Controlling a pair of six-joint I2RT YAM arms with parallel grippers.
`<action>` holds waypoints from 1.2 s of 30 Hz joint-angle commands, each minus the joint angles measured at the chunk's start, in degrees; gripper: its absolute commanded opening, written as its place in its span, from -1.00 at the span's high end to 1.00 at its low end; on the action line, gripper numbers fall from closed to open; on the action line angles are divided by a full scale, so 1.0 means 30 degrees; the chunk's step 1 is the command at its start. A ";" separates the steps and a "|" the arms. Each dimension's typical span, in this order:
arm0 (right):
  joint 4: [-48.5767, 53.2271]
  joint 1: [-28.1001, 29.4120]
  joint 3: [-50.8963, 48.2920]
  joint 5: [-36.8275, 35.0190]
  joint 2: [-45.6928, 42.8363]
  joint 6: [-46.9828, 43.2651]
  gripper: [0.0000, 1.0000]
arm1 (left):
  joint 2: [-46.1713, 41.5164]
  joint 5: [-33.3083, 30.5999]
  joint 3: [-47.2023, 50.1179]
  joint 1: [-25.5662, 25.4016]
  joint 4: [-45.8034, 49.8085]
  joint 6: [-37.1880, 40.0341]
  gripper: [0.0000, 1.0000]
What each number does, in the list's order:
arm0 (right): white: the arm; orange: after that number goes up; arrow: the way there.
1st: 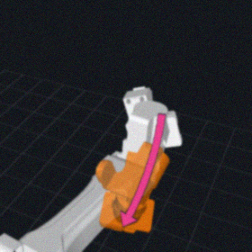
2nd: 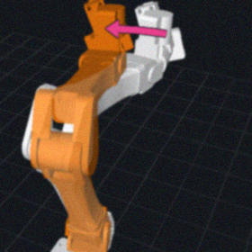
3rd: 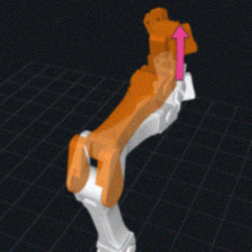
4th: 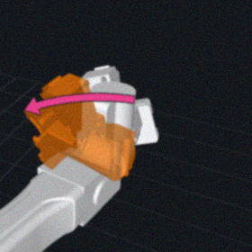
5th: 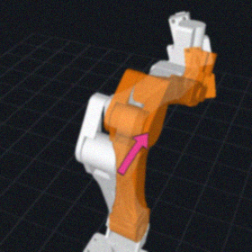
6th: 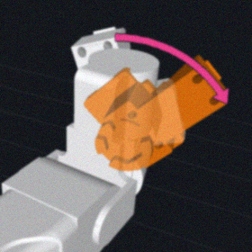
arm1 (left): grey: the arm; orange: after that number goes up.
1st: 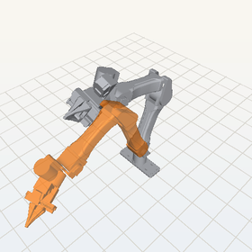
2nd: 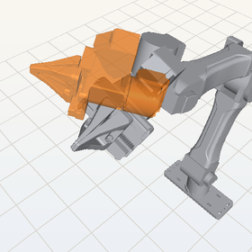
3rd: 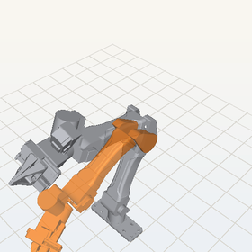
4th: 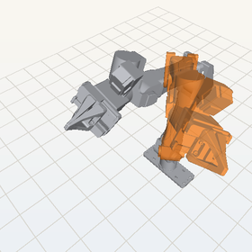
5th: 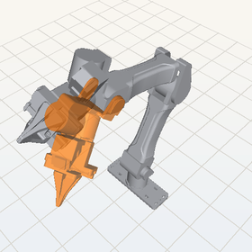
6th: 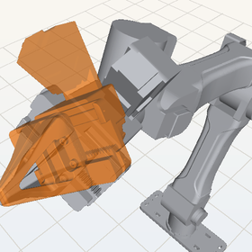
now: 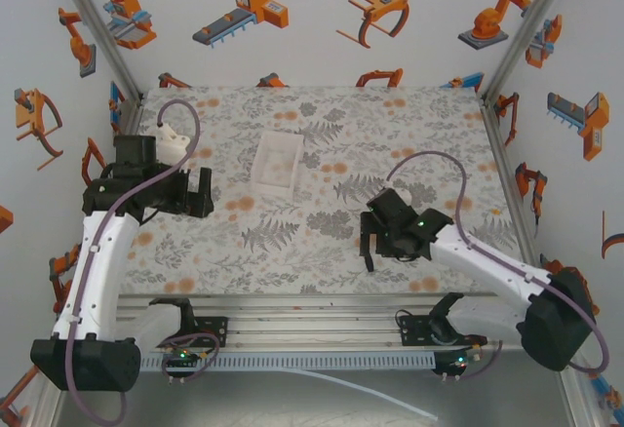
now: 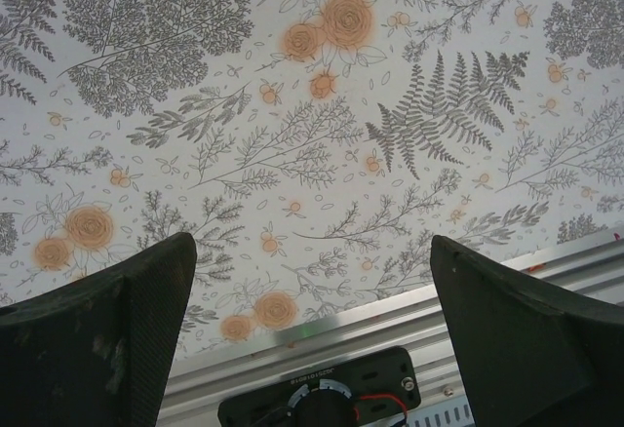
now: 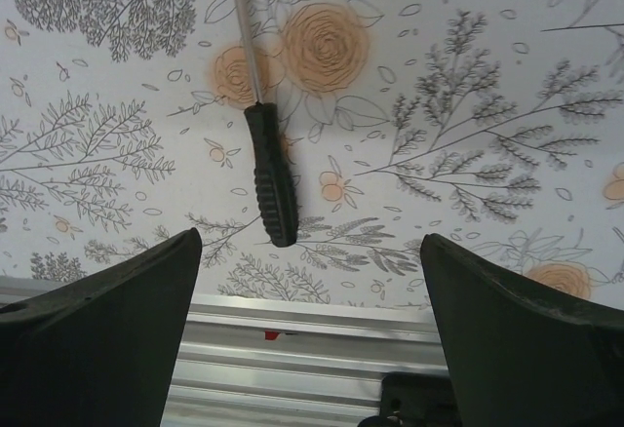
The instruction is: Put the screwdriver in the bin
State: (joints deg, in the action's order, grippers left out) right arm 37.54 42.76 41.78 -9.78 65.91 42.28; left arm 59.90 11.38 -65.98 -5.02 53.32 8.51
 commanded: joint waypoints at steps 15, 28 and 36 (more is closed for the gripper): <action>-0.1991 0.1630 -0.0485 -0.0960 0.3738 0.3112 -0.13 | -0.0893 0.1984 0.0110 -0.0170 0.1668 0.0926 -0.95; -0.2722 0.1668 -0.1120 -0.0919 0.4485 0.3732 0.09 | -0.1480 0.6413 0.0311 -0.0495 0.2705 0.2192 -0.95; -0.3102 0.1688 -0.1223 -0.0750 0.4690 0.3852 0.28 | -0.1343 0.8374 0.0286 -0.0836 0.3030 0.2831 -0.95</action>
State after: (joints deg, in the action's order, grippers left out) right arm 28.69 47.44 39.24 -11.46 79.02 52.60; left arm 55.96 32.97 -65.34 -7.16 61.01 14.92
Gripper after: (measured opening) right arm 0.363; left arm 0.974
